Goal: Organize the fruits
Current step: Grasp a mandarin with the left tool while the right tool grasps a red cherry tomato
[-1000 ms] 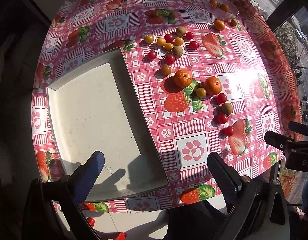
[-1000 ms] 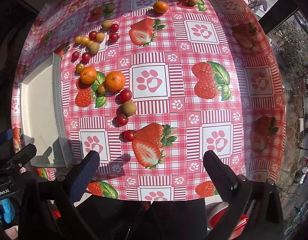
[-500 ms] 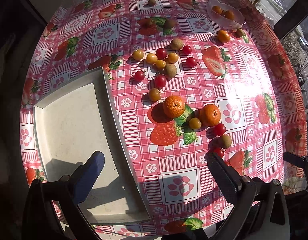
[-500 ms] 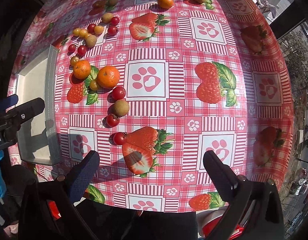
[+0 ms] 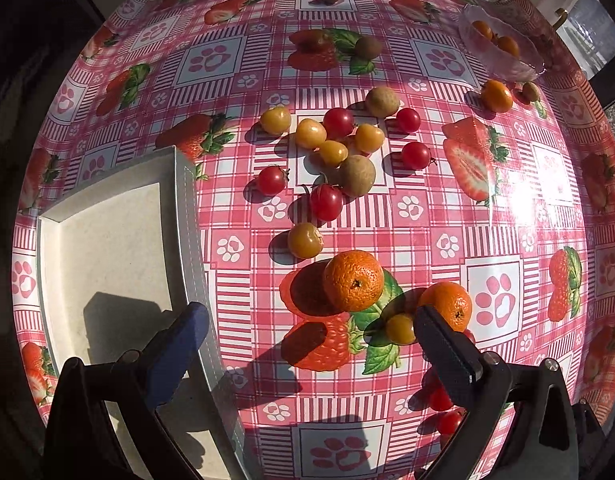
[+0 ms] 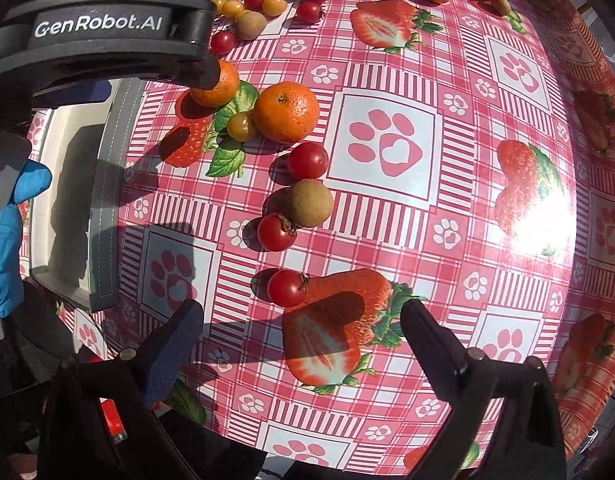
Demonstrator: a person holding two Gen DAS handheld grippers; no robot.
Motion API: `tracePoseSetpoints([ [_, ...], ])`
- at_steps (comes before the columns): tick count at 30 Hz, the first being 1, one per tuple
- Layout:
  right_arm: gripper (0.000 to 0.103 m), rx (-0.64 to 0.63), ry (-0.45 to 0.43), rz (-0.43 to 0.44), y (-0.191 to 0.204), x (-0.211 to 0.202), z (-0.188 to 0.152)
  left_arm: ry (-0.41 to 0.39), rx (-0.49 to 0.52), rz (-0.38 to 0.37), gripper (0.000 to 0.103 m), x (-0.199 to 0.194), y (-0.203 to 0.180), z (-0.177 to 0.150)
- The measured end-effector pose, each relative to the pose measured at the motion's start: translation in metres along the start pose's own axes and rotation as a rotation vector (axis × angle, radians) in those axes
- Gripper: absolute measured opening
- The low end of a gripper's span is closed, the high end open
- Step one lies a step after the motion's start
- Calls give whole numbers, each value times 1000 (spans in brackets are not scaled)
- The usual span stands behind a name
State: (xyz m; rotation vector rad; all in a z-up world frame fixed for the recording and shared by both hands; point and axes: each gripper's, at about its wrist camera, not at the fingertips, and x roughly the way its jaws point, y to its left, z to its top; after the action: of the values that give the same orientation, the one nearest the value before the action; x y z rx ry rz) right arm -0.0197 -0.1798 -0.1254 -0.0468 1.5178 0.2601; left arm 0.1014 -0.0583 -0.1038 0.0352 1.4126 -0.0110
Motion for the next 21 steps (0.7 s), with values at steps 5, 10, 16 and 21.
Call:
tracePoseSetpoints([
  [5, 75, -23, -13, -2, 13, 12, -1, 5, -13, 10, 85, 13, -6, 8],
  [10, 71, -51, -27, -39, 41, 27, -3, 36, -6, 22, 75, 27, -15, 8],
  [16, 25, -59, -42, -37, 53, 27, -5, 39, 16, 0, 39, 32, -21, 0],
  [21, 25, 47, -42, 143, 24, 22, -5, -1, 10, -36, 39, 24, -10, -9],
])
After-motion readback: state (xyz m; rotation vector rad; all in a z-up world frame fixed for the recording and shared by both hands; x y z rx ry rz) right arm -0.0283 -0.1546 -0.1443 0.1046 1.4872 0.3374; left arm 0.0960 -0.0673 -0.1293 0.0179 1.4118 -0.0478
